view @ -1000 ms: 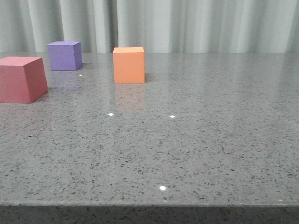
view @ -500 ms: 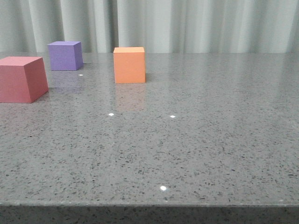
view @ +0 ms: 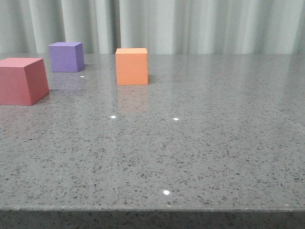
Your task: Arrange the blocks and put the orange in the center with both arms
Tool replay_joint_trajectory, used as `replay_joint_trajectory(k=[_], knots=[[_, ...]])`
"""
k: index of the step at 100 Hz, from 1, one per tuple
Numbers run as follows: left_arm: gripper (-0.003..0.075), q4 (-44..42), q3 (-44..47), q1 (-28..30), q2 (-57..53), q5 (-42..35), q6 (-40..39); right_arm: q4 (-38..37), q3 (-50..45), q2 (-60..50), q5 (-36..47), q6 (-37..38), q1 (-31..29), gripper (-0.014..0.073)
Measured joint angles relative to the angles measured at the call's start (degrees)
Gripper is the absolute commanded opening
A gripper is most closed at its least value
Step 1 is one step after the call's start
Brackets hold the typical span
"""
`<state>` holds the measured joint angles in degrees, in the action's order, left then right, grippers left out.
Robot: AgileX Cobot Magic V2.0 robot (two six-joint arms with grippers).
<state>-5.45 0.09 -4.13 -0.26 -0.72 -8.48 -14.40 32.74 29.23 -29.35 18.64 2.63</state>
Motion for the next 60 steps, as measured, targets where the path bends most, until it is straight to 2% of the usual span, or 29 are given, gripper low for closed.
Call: replay_joint_trajectory(k=[17,27,43,60], knots=[[-0.0019,0.3,-0.1,0.0,0.0,0.1,0.0,0.0,0.0,0.0,0.0,0.0,0.0,-0.0066],[-0.0019,0.9,-2.1,0.0,0.0,3.6,0.0,0.0,0.0,0.0,0.0,0.0,0.0,-0.0066],[-0.0019,1.1,-11.7,0.0,1.0,12.5,0.0,0.0,0.0,0.0,0.0,0.0,0.0,-0.0066],[-0.0019,1.3,-22.5,0.0,8.9,21.3,0.0,0.0,0.0,0.0,0.0,0.0,0.0,-0.0066]])
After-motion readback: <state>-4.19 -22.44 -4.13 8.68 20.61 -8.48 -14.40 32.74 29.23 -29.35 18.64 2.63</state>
